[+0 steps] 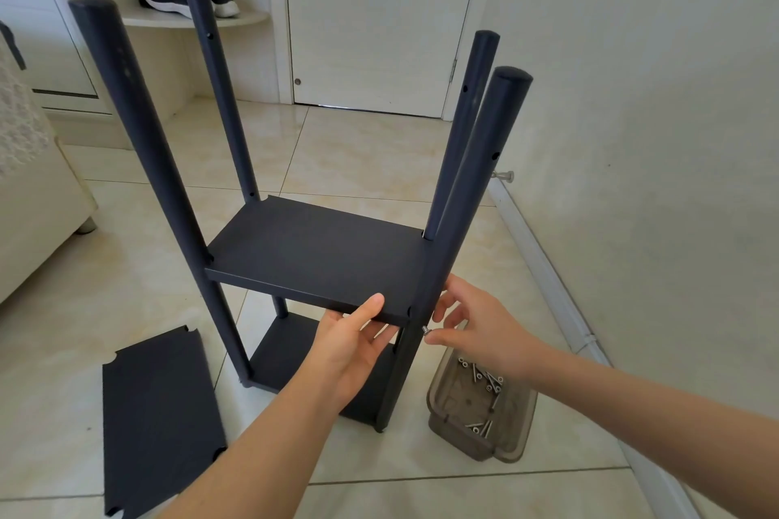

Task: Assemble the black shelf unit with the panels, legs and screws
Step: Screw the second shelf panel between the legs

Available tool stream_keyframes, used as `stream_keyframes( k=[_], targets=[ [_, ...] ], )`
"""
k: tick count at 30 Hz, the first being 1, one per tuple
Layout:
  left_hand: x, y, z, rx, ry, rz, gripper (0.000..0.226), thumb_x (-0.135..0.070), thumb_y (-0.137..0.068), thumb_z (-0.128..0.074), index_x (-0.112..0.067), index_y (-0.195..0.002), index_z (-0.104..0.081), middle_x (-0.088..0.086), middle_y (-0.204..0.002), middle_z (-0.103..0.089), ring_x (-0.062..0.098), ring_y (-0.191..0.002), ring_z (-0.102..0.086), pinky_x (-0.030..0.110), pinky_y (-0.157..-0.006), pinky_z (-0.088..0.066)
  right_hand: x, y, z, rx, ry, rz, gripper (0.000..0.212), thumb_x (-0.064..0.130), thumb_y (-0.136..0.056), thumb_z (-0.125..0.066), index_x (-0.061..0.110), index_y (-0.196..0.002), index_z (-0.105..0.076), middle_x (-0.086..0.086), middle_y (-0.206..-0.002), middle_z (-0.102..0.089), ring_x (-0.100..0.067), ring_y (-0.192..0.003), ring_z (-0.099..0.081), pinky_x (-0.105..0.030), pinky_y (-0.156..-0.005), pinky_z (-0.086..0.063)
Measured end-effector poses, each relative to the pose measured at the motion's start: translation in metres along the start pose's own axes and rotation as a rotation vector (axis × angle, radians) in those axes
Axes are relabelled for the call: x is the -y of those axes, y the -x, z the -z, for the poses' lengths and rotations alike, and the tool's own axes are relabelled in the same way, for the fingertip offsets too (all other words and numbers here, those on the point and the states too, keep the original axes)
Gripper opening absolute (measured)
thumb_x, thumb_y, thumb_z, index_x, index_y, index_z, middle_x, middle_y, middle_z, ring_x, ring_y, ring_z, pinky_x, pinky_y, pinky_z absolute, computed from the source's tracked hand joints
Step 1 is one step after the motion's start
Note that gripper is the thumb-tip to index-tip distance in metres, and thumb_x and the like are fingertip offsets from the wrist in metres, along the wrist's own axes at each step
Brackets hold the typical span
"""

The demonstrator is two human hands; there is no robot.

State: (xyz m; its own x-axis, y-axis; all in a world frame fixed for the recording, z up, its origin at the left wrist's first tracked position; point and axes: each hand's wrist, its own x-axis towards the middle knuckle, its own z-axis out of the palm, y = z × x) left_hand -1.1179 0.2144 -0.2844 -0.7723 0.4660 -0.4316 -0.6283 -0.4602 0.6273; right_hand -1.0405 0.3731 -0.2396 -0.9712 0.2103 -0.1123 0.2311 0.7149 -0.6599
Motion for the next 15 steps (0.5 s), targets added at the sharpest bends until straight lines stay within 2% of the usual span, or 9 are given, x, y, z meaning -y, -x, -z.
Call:
stream_keyframes(
  k=[4, 10, 15],
  targets=[
    [-0.0004, -0.0001, -0.0013, 0.011, 0.003, 0.001, 0.038, -0.005, -0.092, -0.066, -0.013, -0.128, -0.057, 0.014, -0.123, -0.067, 0.030, -0.108, -0.069, 0.040, -0.088, -0.057, 0.0001, -0.0005, 0.0027, 0.024, -0.029, 0.000, 0.061, 0.028, -0.087, -0.072, 0.035, -0.136, -0.037, 0.016, -0.100, -0.054, -0.011, -0.089, -0.062, -0.012, -0.069, -0.052],
    [-0.0014, -0.0008, -0.0012, 0.014, 0.006, -0.004, 0.038, -0.005, -0.091, -0.066, -0.013, -0.127, -0.057, 0.014, -0.120, -0.069, 0.027, -0.098, -0.074, 0.037, -0.079, -0.061, 0.0052, -0.0016, 0.0054, 0.044, -0.007, 0.018, 0.056, 0.027, -0.089, -0.069, 0.032, -0.136, -0.039, 0.013, -0.105, -0.056, -0.009, -0.090, -0.062, -0.010, -0.067, -0.050],
    [-0.0036, 0.0015, -0.0025, 0.041, 0.000, -0.015, 0.039, -0.005, -0.092, -0.065, -0.013, -0.130, -0.056, 0.012, -0.119, -0.071, 0.027, -0.100, -0.074, 0.037, -0.083, -0.059, 0.0070, 0.0018, 0.0067, 0.051, 0.053, 0.043, 0.039, 0.029, -0.089, -0.070, 0.034, -0.118, -0.043, 0.019, -0.095, -0.052, -0.006, -0.085, -0.058, -0.007, -0.065, -0.047]
  ],
)
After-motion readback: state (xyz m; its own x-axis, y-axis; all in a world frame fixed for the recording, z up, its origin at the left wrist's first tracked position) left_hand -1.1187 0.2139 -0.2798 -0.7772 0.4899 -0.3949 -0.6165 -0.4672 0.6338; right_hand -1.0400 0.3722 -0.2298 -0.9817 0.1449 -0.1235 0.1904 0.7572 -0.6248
